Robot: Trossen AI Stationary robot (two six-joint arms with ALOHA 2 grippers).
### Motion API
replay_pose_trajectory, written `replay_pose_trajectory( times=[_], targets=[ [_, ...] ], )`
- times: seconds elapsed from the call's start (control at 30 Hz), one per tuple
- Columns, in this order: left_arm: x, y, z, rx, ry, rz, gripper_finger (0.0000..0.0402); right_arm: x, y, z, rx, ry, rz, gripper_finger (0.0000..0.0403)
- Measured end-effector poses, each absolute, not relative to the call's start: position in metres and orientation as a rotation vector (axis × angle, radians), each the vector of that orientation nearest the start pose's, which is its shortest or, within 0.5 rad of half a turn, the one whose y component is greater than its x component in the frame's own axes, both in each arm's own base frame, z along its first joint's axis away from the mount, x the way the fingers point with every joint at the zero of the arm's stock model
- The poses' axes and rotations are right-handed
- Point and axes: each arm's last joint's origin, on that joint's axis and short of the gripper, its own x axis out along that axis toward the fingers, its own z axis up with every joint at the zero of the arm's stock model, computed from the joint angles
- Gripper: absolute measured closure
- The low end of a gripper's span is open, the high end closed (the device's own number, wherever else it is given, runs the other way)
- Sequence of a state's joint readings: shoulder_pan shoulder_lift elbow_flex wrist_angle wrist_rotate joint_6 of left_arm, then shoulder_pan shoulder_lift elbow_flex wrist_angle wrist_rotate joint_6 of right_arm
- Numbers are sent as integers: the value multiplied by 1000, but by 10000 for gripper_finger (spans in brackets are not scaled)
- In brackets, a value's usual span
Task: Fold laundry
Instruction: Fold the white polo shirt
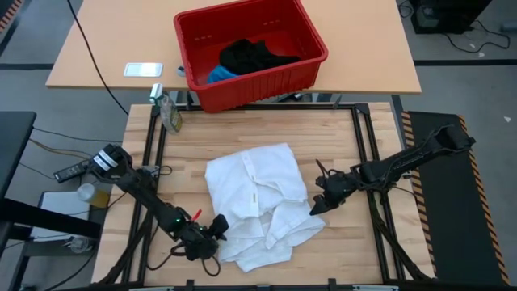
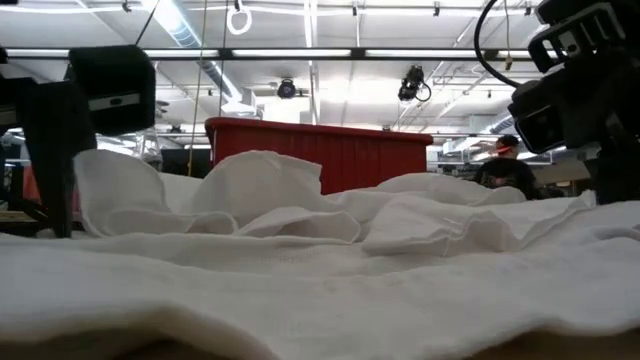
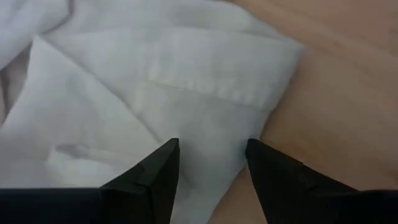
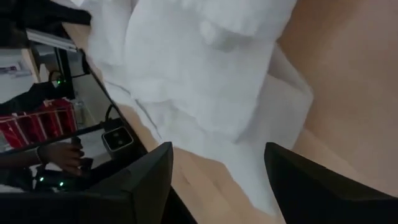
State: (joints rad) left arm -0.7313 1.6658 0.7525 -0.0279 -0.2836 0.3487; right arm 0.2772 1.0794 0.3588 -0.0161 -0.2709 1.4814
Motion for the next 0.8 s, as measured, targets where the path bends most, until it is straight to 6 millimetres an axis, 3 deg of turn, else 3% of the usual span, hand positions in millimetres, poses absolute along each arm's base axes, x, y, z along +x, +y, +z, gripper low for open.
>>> replay_pose_trajectory(
  times=[0.5,0.8],
  targets=[
    [244,-178,133,775,738,-508,209,188,77,137,1330,1128,-30,165],
    [242,-186,138,824,668,-547,210,189,85,132,1358,1163,-38,210]
  ],
)
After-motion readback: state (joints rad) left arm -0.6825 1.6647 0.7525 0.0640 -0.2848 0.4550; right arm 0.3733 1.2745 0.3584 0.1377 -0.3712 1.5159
